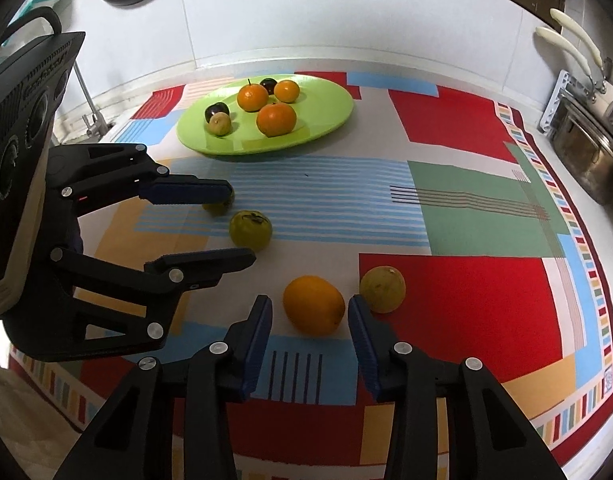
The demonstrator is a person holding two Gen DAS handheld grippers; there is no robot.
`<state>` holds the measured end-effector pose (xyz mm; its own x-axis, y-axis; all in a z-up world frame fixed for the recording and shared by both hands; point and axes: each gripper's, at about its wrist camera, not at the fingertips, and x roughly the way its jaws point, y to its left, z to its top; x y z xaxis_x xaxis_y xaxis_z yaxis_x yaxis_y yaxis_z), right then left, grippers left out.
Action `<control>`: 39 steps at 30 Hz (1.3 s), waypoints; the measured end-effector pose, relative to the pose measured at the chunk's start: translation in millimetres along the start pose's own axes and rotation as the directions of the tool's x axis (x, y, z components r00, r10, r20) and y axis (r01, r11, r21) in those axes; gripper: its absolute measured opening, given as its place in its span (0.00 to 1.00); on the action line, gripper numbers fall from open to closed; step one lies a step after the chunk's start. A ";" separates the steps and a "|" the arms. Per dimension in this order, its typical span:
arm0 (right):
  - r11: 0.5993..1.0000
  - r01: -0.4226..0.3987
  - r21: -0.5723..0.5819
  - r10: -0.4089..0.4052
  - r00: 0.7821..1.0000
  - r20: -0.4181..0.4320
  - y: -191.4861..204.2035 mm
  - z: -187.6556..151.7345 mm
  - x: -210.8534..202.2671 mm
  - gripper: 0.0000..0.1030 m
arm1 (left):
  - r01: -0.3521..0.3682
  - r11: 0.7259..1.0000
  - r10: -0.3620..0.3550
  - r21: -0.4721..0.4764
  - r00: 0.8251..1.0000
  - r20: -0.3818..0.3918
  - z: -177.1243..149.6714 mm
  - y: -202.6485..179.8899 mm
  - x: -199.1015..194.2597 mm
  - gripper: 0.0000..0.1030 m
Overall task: Organize fruits
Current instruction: 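Grasp a green fruit with the left tool while the right tool grasps an orange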
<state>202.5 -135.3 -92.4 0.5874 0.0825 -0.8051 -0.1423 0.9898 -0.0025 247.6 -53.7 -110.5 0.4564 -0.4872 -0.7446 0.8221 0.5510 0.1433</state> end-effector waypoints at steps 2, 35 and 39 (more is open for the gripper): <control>1.000 -0.005 -0.001 0.005 1.000 -0.008 -0.3 0.6 2.9 0.40 | 0.003 1.000 -0.003 -0.001 1.000 -0.003 0.1 0.7 2.2 0.40; 0.999 -0.045 0.012 0.044 0.998 0.053 -2.9 7.3 -7.6 0.34 | -0.027 0.991 0.028 -0.129 1.000 0.003 9.2 7.2 -19.8 0.28; 0.999 -0.049 0.003 0.049 0.995 0.084 -1.3 10.4 -17.3 0.34 | -0.050 0.988 0.054 -0.143 0.998 0.022 12.7 7.5 -33.0 0.28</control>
<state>200.9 -136.9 -72.3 0.6449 0.1403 -0.7513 -0.1687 0.9849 0.0391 243.0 -42.0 -76.5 0.5074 -0.4713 -0.7214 0.7410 0.6659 0.0862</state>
